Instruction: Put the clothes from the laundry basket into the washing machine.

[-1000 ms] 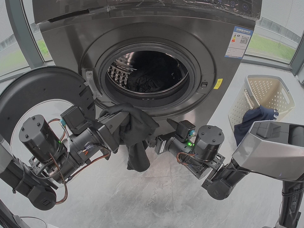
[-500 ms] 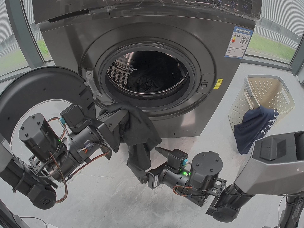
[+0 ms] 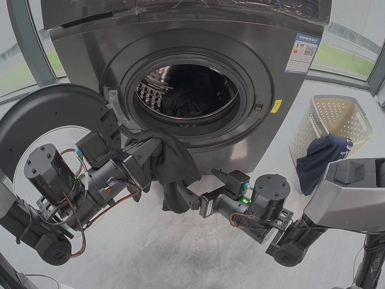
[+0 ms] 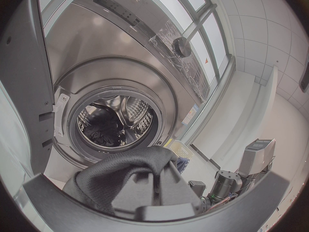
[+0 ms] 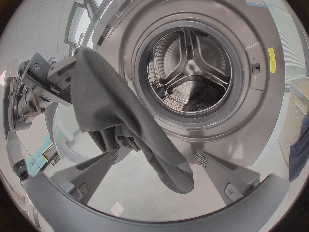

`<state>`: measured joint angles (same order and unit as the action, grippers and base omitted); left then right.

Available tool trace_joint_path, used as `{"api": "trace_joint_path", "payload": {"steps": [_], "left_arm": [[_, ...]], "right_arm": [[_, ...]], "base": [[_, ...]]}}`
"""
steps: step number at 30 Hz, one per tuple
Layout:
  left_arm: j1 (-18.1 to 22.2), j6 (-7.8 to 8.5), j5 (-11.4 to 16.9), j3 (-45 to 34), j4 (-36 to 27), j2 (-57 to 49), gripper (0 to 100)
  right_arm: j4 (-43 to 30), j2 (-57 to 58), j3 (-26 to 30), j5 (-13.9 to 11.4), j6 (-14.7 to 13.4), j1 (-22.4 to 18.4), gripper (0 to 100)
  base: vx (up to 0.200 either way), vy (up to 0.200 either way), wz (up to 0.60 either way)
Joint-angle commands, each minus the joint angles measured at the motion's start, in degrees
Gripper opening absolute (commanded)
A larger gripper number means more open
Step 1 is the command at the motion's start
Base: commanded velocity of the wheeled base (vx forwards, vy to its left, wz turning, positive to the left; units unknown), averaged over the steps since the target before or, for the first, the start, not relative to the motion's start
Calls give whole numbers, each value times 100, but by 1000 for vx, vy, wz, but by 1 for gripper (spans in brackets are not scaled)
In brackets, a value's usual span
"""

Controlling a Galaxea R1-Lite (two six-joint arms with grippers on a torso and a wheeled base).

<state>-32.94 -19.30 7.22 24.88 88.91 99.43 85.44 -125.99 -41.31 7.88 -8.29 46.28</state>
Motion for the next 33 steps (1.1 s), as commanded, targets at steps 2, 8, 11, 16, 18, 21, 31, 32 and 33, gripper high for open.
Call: {"api": "trace_joint_path", "payload": {"steps": [2, 8, 11, 16, 18, 21, 31, 32, 33], "left_arm": [[-37, -4, -1, -10, 4, -11, 0], [-37, -4, -1, -10, 4, -20, 0], [-46, -4, -1, -1, 4, -20, 0], [-46, -4, -1, -1, 4, -11, 0], [-46, -4, -10, -1, 4, -20, 0], [-46, -4, -10, -1, 13, -20, 0], [-46, -4, -1, -62, 4, -2, 0], [-37, -4, 8, -62, 4, -2, 0], [-37, -4, 8, -62, 4, -2, 0]], "right_arm": [[-1, -321, -395, -84, 91, -435, 100], [-28, -585, -808, -93, 108, -444, 100], [-37, -637, -914, -102, 152, -462, 100], [-54, -813, -993, -102, 161, -532, 100], [-54, -901, -993, -102, 161, -541, 100], [-54, -1050, -1063, -102, 161, -541, 100], [-63, -1059, -1828, -111, 161, -505, 100], [-54, -1006, -1828, -111, 161, -488, 100], [-54, -1006, -1828, -111, 161, -488, 100]], "base": [[0, 0, 0], [0, 0, 0], [0, 0, 0], [0, 0, 0], [0, 0, 0], [0, 0, 0], [0, 0, 0], [0, 0, 0], [0, 0, 0]]}}
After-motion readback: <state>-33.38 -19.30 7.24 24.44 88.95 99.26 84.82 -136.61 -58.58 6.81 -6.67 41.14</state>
